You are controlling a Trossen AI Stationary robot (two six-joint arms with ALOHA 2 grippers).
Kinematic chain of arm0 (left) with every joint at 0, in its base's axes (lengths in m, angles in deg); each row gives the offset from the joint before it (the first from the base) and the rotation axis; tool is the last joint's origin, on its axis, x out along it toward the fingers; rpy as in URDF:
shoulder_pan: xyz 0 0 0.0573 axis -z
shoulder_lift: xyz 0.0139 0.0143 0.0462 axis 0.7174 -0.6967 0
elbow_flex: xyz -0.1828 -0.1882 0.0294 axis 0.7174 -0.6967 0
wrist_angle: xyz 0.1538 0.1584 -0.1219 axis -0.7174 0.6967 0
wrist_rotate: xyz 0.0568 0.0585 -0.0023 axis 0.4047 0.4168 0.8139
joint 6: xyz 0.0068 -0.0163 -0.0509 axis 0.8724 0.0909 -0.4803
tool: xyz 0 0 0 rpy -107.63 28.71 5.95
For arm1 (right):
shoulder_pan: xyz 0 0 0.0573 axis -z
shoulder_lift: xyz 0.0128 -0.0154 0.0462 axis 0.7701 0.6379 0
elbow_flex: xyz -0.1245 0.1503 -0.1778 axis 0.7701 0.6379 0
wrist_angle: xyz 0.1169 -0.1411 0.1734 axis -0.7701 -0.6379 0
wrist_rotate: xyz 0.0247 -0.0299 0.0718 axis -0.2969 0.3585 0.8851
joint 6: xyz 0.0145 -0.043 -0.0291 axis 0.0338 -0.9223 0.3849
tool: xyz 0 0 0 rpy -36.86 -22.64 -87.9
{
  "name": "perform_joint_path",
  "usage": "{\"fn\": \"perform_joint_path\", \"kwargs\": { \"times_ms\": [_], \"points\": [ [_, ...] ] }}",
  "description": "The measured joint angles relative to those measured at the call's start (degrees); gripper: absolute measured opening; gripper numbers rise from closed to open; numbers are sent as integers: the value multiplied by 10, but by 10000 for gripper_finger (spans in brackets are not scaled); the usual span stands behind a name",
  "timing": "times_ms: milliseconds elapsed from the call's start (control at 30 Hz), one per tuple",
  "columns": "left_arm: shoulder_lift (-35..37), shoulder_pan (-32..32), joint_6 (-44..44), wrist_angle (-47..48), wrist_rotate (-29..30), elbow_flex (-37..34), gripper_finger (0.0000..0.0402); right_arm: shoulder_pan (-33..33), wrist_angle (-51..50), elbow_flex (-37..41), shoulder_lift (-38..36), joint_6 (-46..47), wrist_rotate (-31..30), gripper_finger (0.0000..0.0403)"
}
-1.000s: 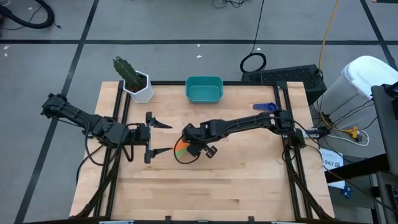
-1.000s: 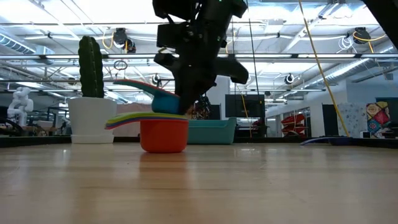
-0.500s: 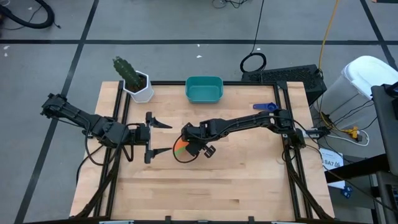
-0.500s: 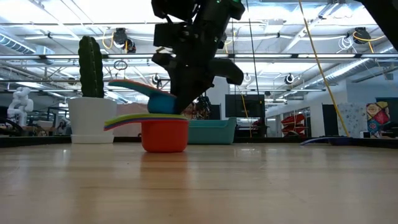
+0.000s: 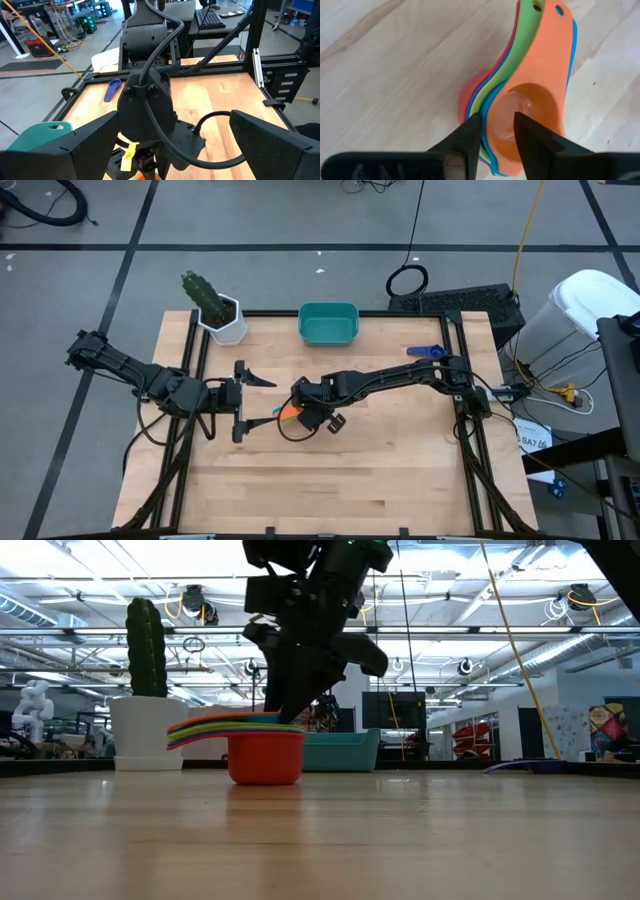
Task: Nest measuring cups in basket
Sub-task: Stack the stacked light blue and orange measuring cup on the green measuring cup, then move the stacked measuring cups slightly right on the table
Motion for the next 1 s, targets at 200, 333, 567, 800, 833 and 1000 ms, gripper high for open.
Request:
{"fn": "perform_joint_path", "kwargs": {
  "times_ms": [200, 333, 567, 800, 833, 1000],
  "points": [
    [0, 0, 0, 0, 0, 0, 379, -1, 2, 0, 0, 2, 0, 132],
    [0, 0, 0, 0, 0, 0, 379, -1, -9, 0, -2, 5, 0, 139],
    [0, 0, 1, -1, 0, 0, 379, -2, -5, 0, -16, 11, -3, 142],
    [0, 0, 2, -2, 0, 0, 379, -6, -14, 0, -23, 20, -3, 142],
    [0, 0, 2, -2, 0, 0, 379, -6, -21, 0, -23, 24, -2, 142],
    [0, 0, 2, -3, 0, 0, 379, -8, -66, 0, -23, 41, 0, 142]
  ]
}}
